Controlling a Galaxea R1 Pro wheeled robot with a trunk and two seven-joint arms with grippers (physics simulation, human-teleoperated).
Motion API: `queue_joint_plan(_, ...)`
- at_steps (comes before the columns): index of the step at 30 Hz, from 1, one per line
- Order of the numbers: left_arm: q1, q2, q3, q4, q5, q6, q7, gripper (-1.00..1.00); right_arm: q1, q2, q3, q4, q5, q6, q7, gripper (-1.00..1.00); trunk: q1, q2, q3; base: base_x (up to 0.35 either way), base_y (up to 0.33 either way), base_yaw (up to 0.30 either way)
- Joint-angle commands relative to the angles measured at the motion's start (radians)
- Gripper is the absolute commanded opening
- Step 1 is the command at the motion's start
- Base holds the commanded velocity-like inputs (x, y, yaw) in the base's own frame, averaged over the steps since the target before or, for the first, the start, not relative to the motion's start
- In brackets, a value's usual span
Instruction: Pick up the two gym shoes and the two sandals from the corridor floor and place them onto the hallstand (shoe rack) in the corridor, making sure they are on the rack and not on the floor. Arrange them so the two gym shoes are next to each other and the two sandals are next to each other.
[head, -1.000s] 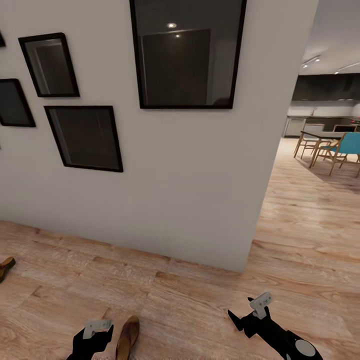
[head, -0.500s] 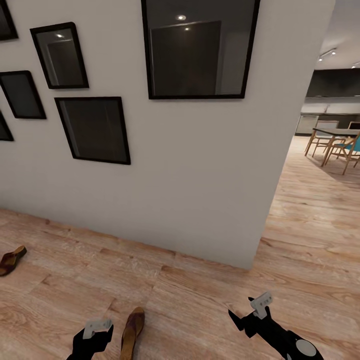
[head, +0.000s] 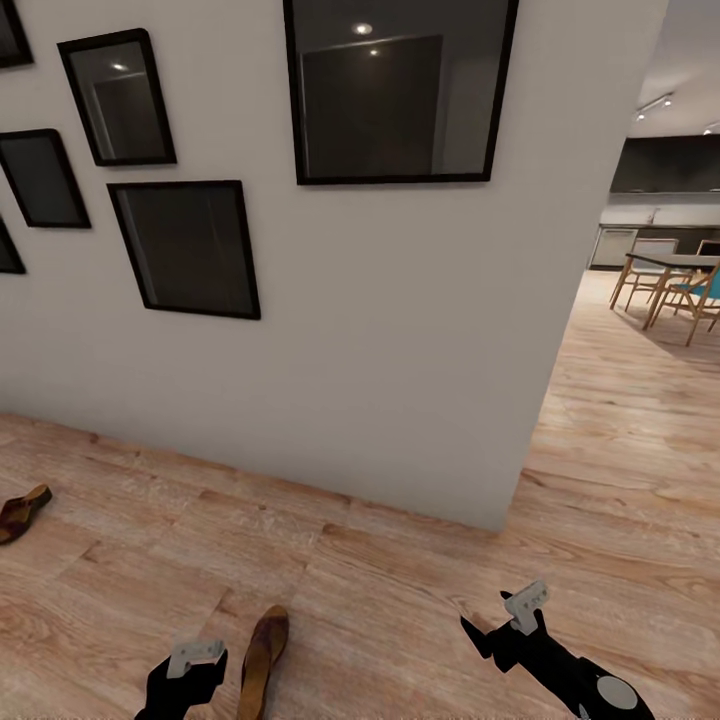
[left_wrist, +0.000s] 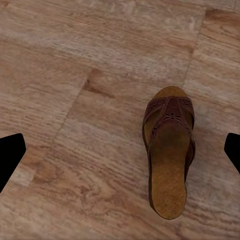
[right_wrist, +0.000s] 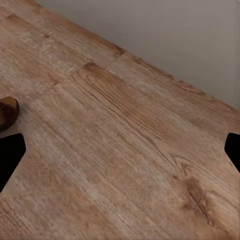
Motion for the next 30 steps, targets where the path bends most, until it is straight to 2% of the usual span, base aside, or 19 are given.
queue_joint_plan(1, -0.001, -0.001, 0.001, 0.001, 0.004, -0.002, 0.0, 1.0, -0.001, 0.0, 0.001, -0.016, 0.005, 0.006, 0.002, 1.0, 0.004, -0.008, -0.004, 0.0, 0.0, 0.0)
queue_joint_plan(4, -0.001, -0.002, 0.001, 0.001, 0.003, -0.001, 0.001, 1.0, -0.001, 0.0, 0.003, -0.059, 0.004, 0.01, 0.003, 1.0, 0.015, -0.029, -0.014, 0.0, 0.0, 0.0)
queue_joint_plan(8, -0.001, 0.001, 0.0, 0.003, 0.002, 0.003, 0.0, 1.0, -0.002, 0.002, 0.01, -0.165, 0.002, 0.049, 0.007, 1.0, 0.031, -0.057, -0.026, 0.0, 0.0, 0.0)
queue_joint_plan(12, -0.001, 0.003, 0.0, 0.004, 0.001, 0.006, -0.001, 1.0, -0.021, 0.007, 0.027, -0.273, -0.001, 0.169, 0.023, 1.0, 0.046, -0.085, -0.039, 0.0, 0.0, 0.0)
queue_joint_plan(16, -0.001, 0.004, -0.001, 0.004, 0.001, 0.007, -0.002, 1.0, -0.084, 0.011, 0.047, -0.318, -0.003, 0.286, 0.07, 1.0, 0.061, -0.113, -0.051, 0.0, 0.0, 0.0)
queue_joint_plan(17, -0.001, 0.004, -0.001, 0.003, 0.0, 0.008, -0.002, 1.0, -0.129, 0.013, 0.055, -0.328, -0.004, 0.338, 0.106, 1.0, 0.065, -0.12, -0.054, 0.0, 0.0, 0.0)
queue_joint_plan(20, -0.002, 0.005, 0.0, 0.002, -0.009, 0.016, -0.002, 1.0, -0.201, 0.017, 0.061, -0.331, -0.006, 0.407, 0.167, 1.0, 0.077, -0.141, -0.064, 0.0, 0.0, 0.0)
queue_joint_plan(23, -0.009, 0.004, 0.0, 0.001, -0.041, 0.046, -0.002, 1.0, -0.275, 0.027, 0.066, -0.33, -0.007, 0.473, 0.243, 1.0, 0.085, -0.155, -0.074, 0.0, 0.0, 0.0)
queue_joint_plan(26, -0.02, 0.002, 0.0, 0.001, -0.075, 0.08, -0.002, 1.0, -0.304, 0.038, 0.067, -0.33, -0.007, 0.5, 0.285, 1.0, 0.086, -0.156, -0.085, 0.0, 0.0, 0.0)
queue_joint_plan(27, -0.027, 0.0, 0.0, 0.001, -0.097, 0.102, -0.002, 1.0, -0.315, 0.044, 0.067, -0.331, -0.007, 0.51, 0.305, 1.0, 0.086, -0.156, -0.089, 0.0, 0.0, 0.0)
queue_joint_plan(30, -0.035, -0.003, 0.001, 0.0, -0.125, 0.129, -0.001, 1.0, -0.325, 0.049, 0.064, -0.331, -0.007, 0.519, 0.324, 1.0, 0.088, -0.157, -0.101, 0.0, 0.0, 0.0)
